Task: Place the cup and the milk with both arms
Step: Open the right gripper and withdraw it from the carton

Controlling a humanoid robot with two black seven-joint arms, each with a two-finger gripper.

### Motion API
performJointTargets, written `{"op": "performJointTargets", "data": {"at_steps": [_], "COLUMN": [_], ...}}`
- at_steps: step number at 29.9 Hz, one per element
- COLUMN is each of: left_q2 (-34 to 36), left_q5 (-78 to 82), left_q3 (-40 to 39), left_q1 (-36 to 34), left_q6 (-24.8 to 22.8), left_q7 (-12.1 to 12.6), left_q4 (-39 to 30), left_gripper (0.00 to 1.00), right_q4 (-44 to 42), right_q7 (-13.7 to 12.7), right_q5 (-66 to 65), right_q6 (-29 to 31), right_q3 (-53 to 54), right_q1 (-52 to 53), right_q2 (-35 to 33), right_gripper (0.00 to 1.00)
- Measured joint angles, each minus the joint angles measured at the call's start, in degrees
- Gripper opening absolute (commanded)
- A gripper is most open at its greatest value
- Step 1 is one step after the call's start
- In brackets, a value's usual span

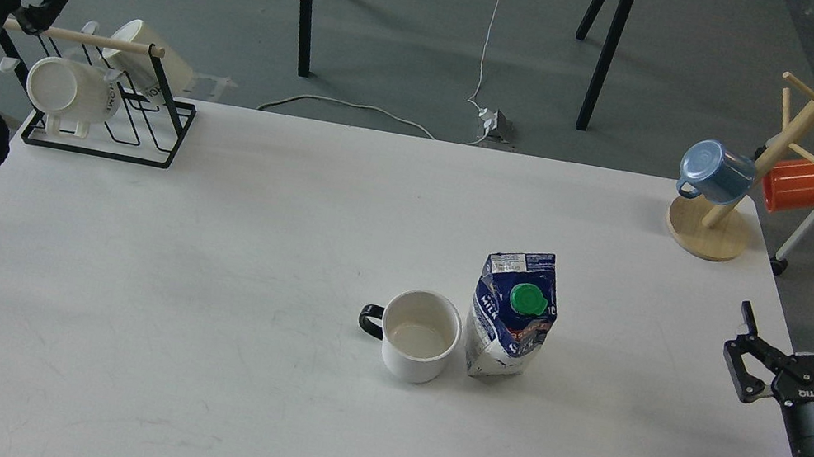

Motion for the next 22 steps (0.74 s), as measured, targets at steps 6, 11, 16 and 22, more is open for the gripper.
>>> {"op": "performJointTargets", "data": {"at_steps": [6,11,16,22], "left_q2": [-4.0,-6.9,-7.5,-6.8], "left_q5": [-0.8,-1.4,-4.1,-4.9], "left_q3": [-0.1,-0.1,0.0,0.4], "left_q1": [-0.6,-0.6,-0.6,-0.4], "left_q6": [-0.5,-0.8,-0.8,-0.8], "left_q7": [0.2,0.2,0.2,0.4], "left_q4": [-0.9,-1.0,-1.0,-0.6], "left_gripper": [0.99,0.99,0.99,0.99], "right_q4": [-16.2,-33.8,-47.0,-50.4], "right_q7": [-1.0,-3.2,-3.3,-2.8], "right_q5": [0.0,0.2,0.6,0.8], "right_q6": [0.0,0.0,0.0,0.0], "right_q3": [-5.7,-15.0,-22.3,-23.8], "right_q1": [20.3,38.4,50.0,53.2], "right_q2": [-6.6,-6.6,-1.4,4.5], "right_gripper": [0.99,0.99,0.99,0.99]}}
